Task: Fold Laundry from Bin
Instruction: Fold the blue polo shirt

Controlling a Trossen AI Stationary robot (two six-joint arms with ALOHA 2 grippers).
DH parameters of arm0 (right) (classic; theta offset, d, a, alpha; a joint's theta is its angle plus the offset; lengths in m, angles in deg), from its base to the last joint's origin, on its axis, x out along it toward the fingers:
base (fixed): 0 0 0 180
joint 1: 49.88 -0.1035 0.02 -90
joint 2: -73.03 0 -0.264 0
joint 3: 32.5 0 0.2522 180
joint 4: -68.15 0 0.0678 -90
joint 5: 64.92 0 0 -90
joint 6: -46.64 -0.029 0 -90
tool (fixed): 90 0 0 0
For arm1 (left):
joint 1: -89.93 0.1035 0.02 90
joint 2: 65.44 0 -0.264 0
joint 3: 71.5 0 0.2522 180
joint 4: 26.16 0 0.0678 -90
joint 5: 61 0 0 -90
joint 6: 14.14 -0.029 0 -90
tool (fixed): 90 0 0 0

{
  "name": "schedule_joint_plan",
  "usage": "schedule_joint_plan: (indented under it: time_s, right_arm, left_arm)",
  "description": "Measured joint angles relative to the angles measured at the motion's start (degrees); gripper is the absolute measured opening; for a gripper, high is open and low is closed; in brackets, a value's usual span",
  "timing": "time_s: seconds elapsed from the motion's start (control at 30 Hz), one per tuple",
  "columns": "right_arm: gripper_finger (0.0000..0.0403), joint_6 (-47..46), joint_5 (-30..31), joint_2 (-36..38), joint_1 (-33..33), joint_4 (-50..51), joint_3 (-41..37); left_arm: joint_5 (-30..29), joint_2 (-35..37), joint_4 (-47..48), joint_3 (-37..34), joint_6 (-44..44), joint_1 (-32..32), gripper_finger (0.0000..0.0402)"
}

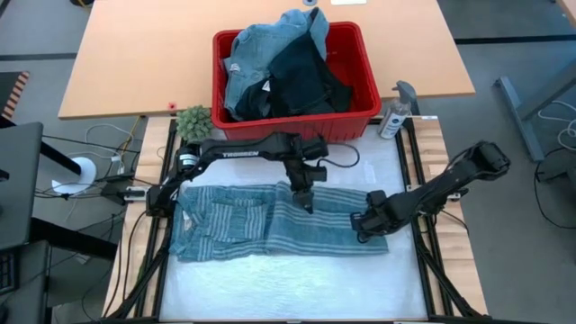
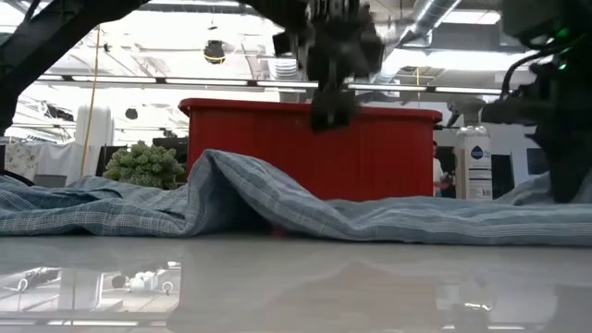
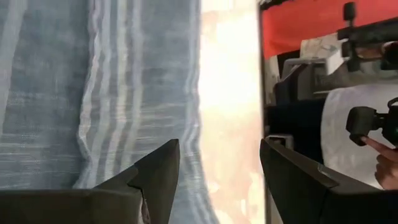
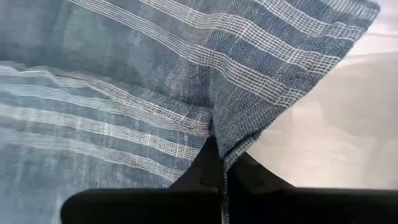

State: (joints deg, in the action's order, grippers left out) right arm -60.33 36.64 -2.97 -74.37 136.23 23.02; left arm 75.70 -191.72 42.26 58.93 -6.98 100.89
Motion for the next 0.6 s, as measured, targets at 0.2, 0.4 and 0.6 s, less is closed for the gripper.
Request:
schedule_joint_plan:
  time_s: [0.2,0.4,0.6]
  right_arm:
    - [0.0021,-2.32,1.42,6.61,-0.99,3.03,0.07]
    - [0.0021,-7.00,4.45,11.03,-2.75,13.52,3.78]
    - [0.0021,-4.43,6.60,11.43,-2.74,20.84,9.91]
  left_arm:
    - [0.53,0.03,7.26,9.92,0.64,-1.24,0.0215]
    - [1.05,1.04,12.43,18.10,1.36,-3.73,0.0215]
    - [0.61,6.59,11.13,16.65,4.33,-5.32,0.0215]
